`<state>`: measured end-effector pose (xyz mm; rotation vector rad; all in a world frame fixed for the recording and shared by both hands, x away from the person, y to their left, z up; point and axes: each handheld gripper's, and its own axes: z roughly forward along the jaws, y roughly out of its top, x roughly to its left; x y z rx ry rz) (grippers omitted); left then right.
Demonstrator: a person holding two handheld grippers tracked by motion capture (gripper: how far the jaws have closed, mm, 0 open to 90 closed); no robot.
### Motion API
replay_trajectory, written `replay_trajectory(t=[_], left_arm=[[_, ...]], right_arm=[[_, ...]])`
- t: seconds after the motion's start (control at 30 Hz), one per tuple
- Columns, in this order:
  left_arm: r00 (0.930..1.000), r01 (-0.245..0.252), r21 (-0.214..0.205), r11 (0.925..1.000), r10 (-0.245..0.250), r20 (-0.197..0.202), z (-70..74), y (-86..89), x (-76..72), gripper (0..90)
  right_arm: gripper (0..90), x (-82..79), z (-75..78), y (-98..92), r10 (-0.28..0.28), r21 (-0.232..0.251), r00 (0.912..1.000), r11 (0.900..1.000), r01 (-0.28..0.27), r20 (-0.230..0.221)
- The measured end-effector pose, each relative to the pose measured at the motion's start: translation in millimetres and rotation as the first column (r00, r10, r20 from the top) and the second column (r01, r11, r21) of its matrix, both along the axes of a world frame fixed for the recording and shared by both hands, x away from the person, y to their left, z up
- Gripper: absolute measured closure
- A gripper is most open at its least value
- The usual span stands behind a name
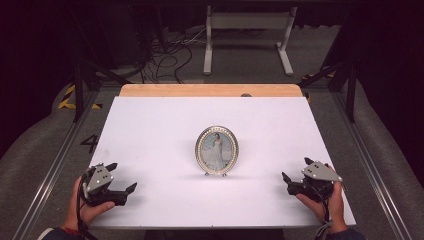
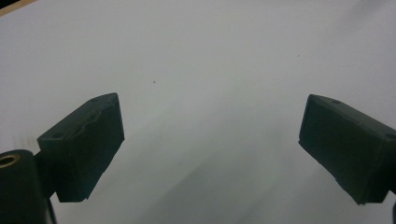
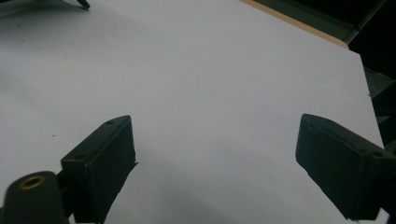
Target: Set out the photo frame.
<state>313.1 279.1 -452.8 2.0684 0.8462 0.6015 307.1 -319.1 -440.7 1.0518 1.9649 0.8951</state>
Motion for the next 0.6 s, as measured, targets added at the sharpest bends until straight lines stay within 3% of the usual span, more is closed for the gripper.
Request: replay_trajectory(t=[0.1, 0.23, 0.4, 0.6], left_arm=[[0.9999, 0.007, -0.010, 0.9999, -0.007, 0.008, 2.2, -2.8, -1.0, 7.2], [0.9998, 0.021, 0.010, 0.9997, -0.021, -0.003, 1.3, -6.1, -0.7, 7.1], [0.9997, 0.022, 0.007, 0.9997, -0.022, -0.007, 1.7, -8.0, -0.8, 7.2], [0.9996, 0.029, 0.046, 0.9985, -0.028, -0.010, -1.4, -13.3, 1.4, 7.0]], right_arm=[[12.7, 0.2, 0.9, -2.2, -0.020, 0.023, 0.9997, 0.9995, 0.020, 0.012], [12.7, 1.1, -0.1, -4.0, -0.027, 0.035, 0.9996, 0.9990, 0.027, 0.007], [12.7, 1.9, -1.3, -3.0, -0.041, 0.018, 0.9991, 0.9990, 0.041, 0.008], [13.1, 2.6, -2.2, -5.4, -0.079, 0.028, 0.9967, 0.9965, 0.079, 0.014]])
